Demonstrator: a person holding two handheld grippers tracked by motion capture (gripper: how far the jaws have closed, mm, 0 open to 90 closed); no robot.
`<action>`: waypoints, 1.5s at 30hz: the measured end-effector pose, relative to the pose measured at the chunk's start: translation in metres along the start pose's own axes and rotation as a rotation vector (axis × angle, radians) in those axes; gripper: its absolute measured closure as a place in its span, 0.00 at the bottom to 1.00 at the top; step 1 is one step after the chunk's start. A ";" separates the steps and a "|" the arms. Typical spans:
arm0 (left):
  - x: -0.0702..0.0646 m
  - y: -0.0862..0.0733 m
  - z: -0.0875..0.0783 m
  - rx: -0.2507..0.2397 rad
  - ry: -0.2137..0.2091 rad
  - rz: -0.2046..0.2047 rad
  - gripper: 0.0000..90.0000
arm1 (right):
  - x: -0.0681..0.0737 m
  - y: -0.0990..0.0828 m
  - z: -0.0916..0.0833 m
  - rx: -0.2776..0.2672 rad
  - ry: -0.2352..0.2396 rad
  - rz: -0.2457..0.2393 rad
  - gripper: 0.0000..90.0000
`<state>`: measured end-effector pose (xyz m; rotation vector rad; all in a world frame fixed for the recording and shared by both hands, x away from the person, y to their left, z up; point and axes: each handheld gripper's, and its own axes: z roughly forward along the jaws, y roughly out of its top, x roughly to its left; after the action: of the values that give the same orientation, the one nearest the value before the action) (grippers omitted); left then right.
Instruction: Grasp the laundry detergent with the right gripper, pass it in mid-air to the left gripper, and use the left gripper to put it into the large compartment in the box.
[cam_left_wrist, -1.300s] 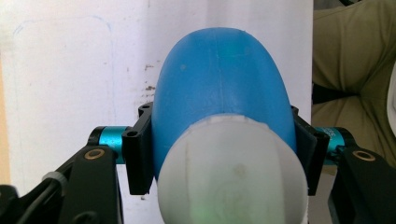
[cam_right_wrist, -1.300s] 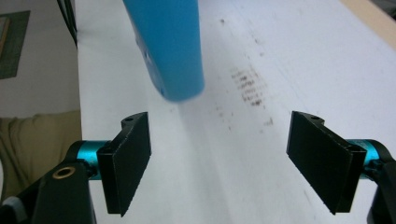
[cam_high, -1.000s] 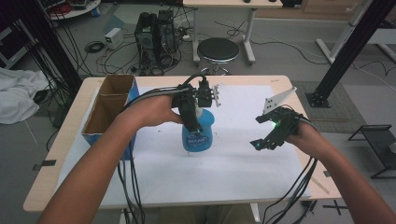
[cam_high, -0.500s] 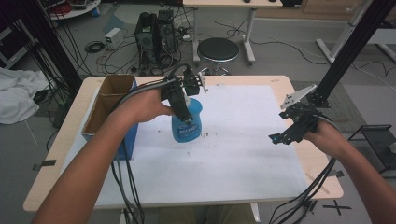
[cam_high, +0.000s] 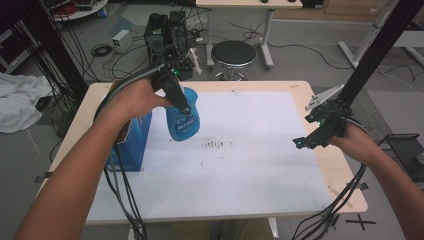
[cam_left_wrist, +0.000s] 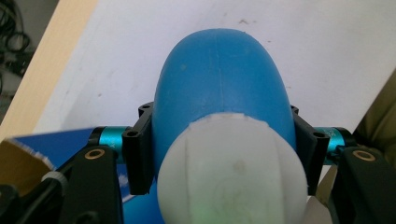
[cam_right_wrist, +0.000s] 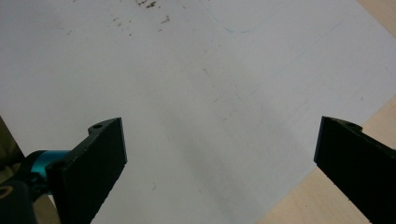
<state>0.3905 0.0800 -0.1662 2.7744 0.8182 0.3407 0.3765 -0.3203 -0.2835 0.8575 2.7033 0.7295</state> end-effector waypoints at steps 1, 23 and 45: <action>0.003 -0.001 -0.003 0.015 0.007 -0.001 0.42 | 0.001 0.001 0.000 0.002 0.003 0.011 0.02; 0.057 -0.059 -0.093 -0.022 0.164 -0.489 0.42 | -0.002 0.014 0.001 -0.018 0.005 -0.030 0.02; 0.083 -0.109 -0.079 -0.008 0.250 -0.726 0.42 | -0.006 0.012 -0.007 -0.044 -0.013 -0.036 0.02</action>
<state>0.3812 0.2269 -0.1092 2.2364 1.7785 0.5386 0.3848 -0.3179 -0.2713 0.7988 2.6732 0.7705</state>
